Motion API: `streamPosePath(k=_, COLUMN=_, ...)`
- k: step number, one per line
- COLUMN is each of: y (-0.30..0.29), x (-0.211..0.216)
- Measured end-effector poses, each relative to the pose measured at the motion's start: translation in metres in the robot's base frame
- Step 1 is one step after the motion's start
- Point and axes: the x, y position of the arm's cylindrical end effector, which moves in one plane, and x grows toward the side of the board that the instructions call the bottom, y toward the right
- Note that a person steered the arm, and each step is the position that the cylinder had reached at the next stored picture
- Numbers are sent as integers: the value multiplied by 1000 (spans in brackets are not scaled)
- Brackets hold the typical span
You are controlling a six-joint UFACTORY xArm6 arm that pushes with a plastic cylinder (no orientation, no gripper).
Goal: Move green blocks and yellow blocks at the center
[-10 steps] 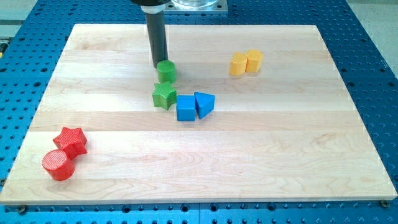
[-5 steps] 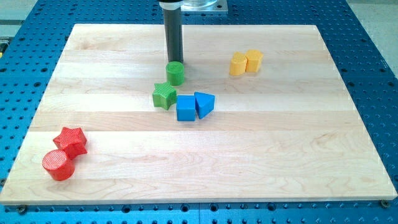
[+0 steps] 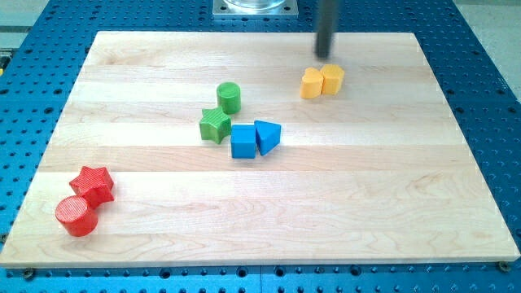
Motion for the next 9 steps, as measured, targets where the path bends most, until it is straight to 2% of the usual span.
streamPosePath(k=1, y=22, x=56)
streamPosePath(k=2, y=-37, x=85)
streamPosePath(k=3, y=-66, x=103)
streamPosePath(k=4, y=-83, x=106)
streamPosePath(k=6, y=-67, x=133)
streamPosePath(k=7, y=-50, x=120)
streamPosePath(k=8, y=-72, x=90)
streamPosePath(k=9, y=-97, x=90)
